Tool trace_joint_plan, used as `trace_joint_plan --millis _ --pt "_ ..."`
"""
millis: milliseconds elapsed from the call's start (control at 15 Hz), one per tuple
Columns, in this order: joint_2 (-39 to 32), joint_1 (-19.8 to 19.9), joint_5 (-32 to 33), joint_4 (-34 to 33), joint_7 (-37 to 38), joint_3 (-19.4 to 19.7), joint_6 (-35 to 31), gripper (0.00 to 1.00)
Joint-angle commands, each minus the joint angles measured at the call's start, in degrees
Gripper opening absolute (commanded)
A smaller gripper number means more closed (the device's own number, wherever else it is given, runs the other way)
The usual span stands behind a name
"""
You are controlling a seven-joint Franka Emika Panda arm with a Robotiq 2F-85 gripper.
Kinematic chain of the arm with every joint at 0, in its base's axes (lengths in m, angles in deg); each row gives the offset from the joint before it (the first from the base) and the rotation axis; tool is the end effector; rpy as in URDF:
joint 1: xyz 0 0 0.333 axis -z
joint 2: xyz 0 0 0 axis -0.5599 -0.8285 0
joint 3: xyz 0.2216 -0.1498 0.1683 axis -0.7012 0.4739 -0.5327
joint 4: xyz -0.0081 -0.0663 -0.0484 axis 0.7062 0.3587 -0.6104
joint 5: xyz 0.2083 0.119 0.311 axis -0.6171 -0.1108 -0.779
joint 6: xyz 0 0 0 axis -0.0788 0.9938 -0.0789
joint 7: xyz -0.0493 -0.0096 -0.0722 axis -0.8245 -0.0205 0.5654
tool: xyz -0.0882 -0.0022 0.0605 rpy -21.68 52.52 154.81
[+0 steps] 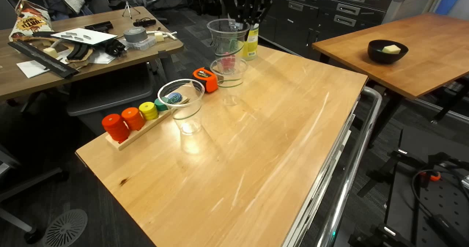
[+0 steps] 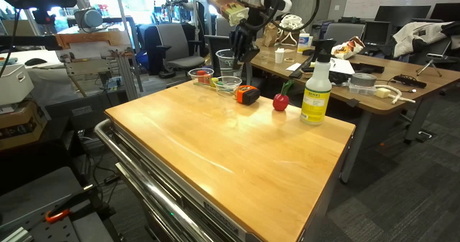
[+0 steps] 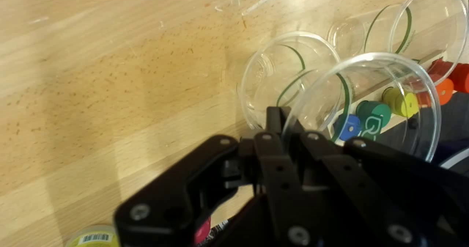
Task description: Stack the three clear cups together
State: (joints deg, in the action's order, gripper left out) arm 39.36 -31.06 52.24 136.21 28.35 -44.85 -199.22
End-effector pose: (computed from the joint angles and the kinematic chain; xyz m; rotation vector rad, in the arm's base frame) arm 0.6385 -0.0278 0.3931 -2.8366 0.4683 0.1104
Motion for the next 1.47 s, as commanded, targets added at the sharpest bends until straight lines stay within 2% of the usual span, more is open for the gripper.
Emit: trace_joint_plan --millis 0,67,133,267,533,800,1200,1400 --pt "-1.98 0.22 0.18 -2.65 0.06 -0.11 2.59 0.01" --pt "-2.13 0.28 0.11 -2.41 -0.33 -0.17 2.60 0.02" --pt "-2.20 0.23 0.24 -2.04 -0.54 -0.18 2.24 0.30" --pt "-2.26 0.11 0.41 -1.82 -0.48 -0.22 2.13 0.37" --pt "-1.09 -0.40 2.26 -1.07 -2.04 -0.48 2.64 0.69" --pt "-0.66 -1.65 8.49 0.08 -1.76 0.04 1.99 0.98" --pt "-2.02 -2.26 10.28 1.99 -3.32 -0.85 0.86 1.00" --pt "-3.06 -2.85 10.51 2.27 -1.78 -0.74 -1.76 1.00"
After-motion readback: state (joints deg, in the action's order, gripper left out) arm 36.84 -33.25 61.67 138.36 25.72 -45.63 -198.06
